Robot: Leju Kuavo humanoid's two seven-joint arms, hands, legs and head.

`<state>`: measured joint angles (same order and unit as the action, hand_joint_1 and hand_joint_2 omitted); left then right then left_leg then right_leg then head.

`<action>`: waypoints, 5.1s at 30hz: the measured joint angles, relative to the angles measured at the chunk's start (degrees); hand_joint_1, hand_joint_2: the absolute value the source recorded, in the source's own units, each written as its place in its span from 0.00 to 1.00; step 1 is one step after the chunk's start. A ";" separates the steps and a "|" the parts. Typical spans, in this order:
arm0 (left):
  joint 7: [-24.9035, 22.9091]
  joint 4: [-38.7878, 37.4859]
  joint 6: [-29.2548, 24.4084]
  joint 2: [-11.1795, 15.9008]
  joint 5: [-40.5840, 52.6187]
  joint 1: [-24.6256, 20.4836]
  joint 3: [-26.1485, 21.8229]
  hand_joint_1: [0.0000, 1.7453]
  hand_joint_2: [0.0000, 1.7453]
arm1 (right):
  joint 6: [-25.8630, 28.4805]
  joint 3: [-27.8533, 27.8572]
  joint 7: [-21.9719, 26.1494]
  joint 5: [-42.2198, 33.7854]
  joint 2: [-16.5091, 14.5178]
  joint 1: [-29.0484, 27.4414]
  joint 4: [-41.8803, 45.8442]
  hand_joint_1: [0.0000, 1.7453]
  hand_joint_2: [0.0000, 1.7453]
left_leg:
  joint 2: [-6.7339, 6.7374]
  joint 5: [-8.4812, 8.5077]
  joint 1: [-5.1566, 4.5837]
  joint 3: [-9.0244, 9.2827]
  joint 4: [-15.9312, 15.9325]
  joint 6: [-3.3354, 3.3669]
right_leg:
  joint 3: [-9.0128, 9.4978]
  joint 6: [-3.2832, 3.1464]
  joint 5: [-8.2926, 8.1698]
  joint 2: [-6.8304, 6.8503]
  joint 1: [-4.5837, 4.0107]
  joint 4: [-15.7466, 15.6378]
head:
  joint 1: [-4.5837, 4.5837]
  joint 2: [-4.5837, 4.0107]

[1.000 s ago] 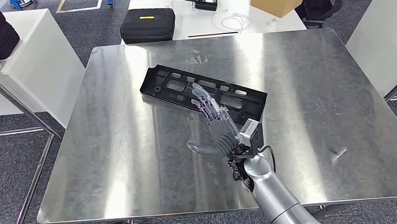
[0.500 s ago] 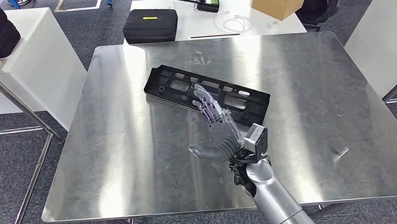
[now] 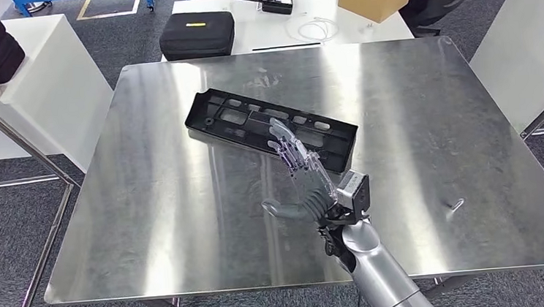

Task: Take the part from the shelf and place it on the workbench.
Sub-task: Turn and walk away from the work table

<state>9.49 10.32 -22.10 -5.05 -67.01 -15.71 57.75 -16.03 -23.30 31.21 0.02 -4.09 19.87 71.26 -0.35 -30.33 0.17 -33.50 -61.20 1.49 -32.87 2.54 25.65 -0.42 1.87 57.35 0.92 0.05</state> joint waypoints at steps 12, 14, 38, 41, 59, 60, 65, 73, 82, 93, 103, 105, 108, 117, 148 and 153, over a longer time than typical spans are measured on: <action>0.41 0.00 -0.30 -0.19 0.58 -0.10 -0.01 0.00 0.00 | 0.35 0.05 -0.38 0.03 0.08 -0.49 0.94 0.00 1.00 | -0.12 1.53 0.01 2.83 2.99 0.24 | -1.73 0.41 -1.82 0.27 -0.79 0.19 | -0.07 0.01; 0.42 0.00 -0.51 -0.26 0.69 -0.15 -0.03 0.00 0.00 | 0.56 0.08 -0.49 0.15 0.17 -0.79 1.32 0.00 1.00 | 0.01 2.20 0.04 2.32 3.30 1.15 | -2.51 0.96 -1.44 0.32 -0.78 0.81 | -0.09 0.02; -0.96 0.01 -1.15 -0.63 0.89 -0.43 -0.55 0.00 0.00 | 0.79 0.24 -0.33 0.36 0.31 -0.74 1.18 0.00 1.00 | 0.24 -0.14 1.31 -1.28 -4.49 -2.27 | -0.20 -1.24 -0.74 0.77 -0.38 -0.53 | -0.17 0.01; -1.10 0.04 -1.17 -0.69 0.87 -0.63 -0.86 0.00 0.00 | 0.79 0.24 0.38 0.32 0.30 0.30 0.49 0.00 1.00 | -0.14 1.49 1.07 2.55 2.45 -1.80 | -1.22 -0.30 -1.26 0.72 -0.55 0.22 | -0.21 0.01; -1.92 0.06 -0.83 -0.29 1.61 -0.80 -2.17 0.00 0.00 | 2.63 -0.04 3.45 -1.04 0.69 3.73 -7.76 0.00 1.00 | -0.09 7.77 0.13 -3.50 2.99 -0.07 | 3.38 -0.10 2.44 0.44 -1.31 -0.68 | -0.54 0.01; -1.91 0.07 -0.82 -0.22 1.61 -0.78 -2.20 0.00 0.00 | 2.63 -0.04 3.52 -1.07 0.68 3.81 -8.08 0.00 1.00 | -0.07 7.04 0.19 -3.90 2.37 -0.34 | 3.08 -0.61 2.00 0.49 -1.02 -0.76 | -0.49 0.00; -1.86 0.07 -0.75 0.14 1.61 -0.61 -2.44 0.00 0.00 | 2.63 -0.04 4.16 -1.38 0.73 4.03 -9.62 0.00 1.00 | 0.06 -2.61 0.59 -8.80 -12.42 -1.61 | 0.66 -1.92 -0.10 0.76 -0.66 -0.80 | -0.38 0.01; -1.63 0.08 -0.66 0.39 1.68 -0.58 -2.78 0.00 0.00 | 2.80 -0.06 4.68 -1.86 0.89 4.56 -11.26 0.00 1.00 | 0.04 1.96 0.82 2.29 2.49 -1.12 | -1.44 -0.62 -1.41 0.80 -0.98 0.24 | -0.44 0.01; -1.30 0.07 -0.80 0.64 2.67 -0.34 -3.69 0.00 0.00 | 4.61 -0.17 5.29 -2.92 1.37 4.66 -14.36 0.00 1.00 | 0.23 5.06 0.53 -0.93 3.07 2.01 | -7.85 0.28 6.43 0.62 -0.92 15.07 | -0.61 0.01; -0.87 0.07 -0.91 1.05 3.73 -0.02 -4.72 0.00 0.00 | 5.58 2.00 5.38 -4.01 2.18 3.75 -15.46 0.00 1.00 | 0.13 6.49 0.35 -3.99 1.83 -0.73 | 2.43 -0.69 1.77 0.31 -0.73 -0.30 | -0.50 0.01; -0.83 0.07 -0.78 1.63 4.61 0.29 -6.16 0.00 0.00 | 4.92 5.38 5.58 -4.04 2.66 3.69 -20.19 0.00 1.00 | 0.14 1.99 0.24 1.64 0.91 -0.42 | -1.31 -1.31 -1.25 0.53 -1.35 0.18 | -0.47 0.02; -0.84 0.07 -0.76 1.74 4.65 0.36 -6.46 0.00 0.00 | 5.28 5.84 6.03 -3.81 2.66 4.21 -22.06 0.00 1.00 | 0.10 2.01 -0.20 2.62 2.98 0.10 | -1.65 -0.54 -1.77 0.57 -1.45 0.22 | -0.49 0.02; -0.89 0.07 -0.78 1.80 4.83 0.44 -6.82 0.00 0.00 | 6.17 6.39 6.27 -3.43 2.69 4.99 -24.69 0.00 1.00 | 0.26 3.30 -0.15 1.96 3.69 1.38 | -2.63 0.43 -1.40 0.57 -1.42 1.05 | -0.55 0.01; -0.80 0.08 0.06 2.11 6.28 0.78 -8.39 0.00 0.00 | 17.33 7.60 1.18 1.11 2.41 9.10 -41.78 0.00 1.00 | 0.40 7.02 0.14 -2.20 3.93 1.60 | 0.33 2.20 3.69 0.51 -0.71 5.72 | -0.69 0.01; -1.11 0.67 -0.43 2.62 12.59 1.41 -14.58 0.00 0.00 | 22.84 0.11 -45.59 13.66 2.91 -4.75 -60.78 0.00 0.00 | 0.61 7.09 0.16 -2.21 3.96 1.36 | 2.17 2.55 4.27 0.57 -0.72 5.25 | -0.73 0.02; -2.14 0.70 -1.35 2.48 15.10 0.93 -15.13 0.00 0.00 | 26.78 0.92 -46.24 12.94 2.52 -7.05 -61.18 0.00 0.00 | 0.73 8.20 0.11 -3.02 3.55 -0.35 | 5.35 0.50 3.92 0.32 -1.00 -1.43 | -0.63 0.01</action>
<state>7.35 11.02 -23.45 -2.57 -51.90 -14.78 42.62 10.74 -22.38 -15.03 12.96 -1.56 12.81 10.08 0.38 -22.13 0.27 -36.51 -57.65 1.14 -27.52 3.04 29.56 -0.10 0.88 55.93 0.28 0.05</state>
